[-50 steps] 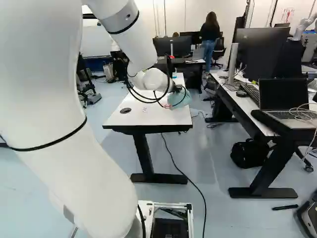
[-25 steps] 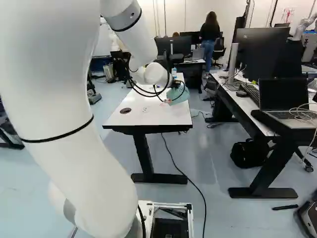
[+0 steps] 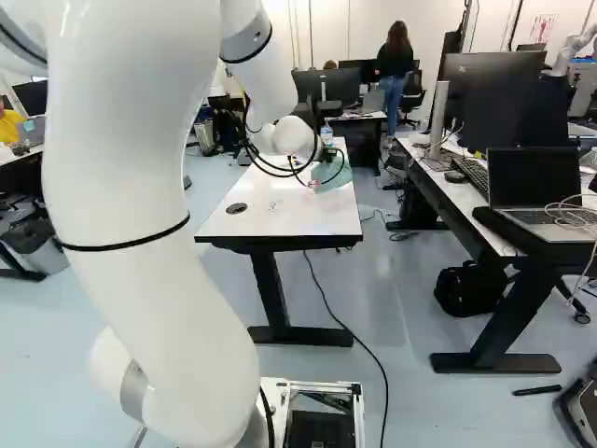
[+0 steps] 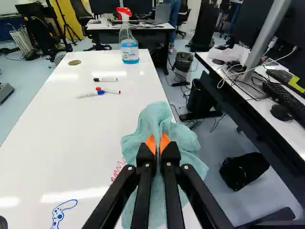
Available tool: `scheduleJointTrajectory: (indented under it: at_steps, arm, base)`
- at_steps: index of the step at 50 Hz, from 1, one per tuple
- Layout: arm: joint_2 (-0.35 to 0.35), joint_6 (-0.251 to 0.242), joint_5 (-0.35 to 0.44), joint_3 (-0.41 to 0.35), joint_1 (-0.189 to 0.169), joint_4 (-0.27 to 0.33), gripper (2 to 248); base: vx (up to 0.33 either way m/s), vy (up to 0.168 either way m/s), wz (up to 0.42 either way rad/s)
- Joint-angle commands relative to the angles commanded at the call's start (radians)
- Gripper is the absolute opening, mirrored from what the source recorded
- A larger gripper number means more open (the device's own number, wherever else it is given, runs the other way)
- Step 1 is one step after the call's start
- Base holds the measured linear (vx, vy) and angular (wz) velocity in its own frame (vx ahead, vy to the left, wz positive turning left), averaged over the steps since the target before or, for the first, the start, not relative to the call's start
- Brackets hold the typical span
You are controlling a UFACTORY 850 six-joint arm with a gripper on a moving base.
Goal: Clean the table with the green towel
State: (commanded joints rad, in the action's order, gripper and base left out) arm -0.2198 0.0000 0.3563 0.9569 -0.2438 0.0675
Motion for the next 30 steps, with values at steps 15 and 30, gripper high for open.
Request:
scheduleJointTrajectory:
  at_steps: [15,30]
  arm:
    - [-0.014,0.0,0.0,0.016,0.017,0.0,30]
    - [-0.017,0.0,0.008,0.015,0.018,-0.002,30]
  base:
    - [0.0,0.0,0.0]
    - [0.0,0.0,0.0]
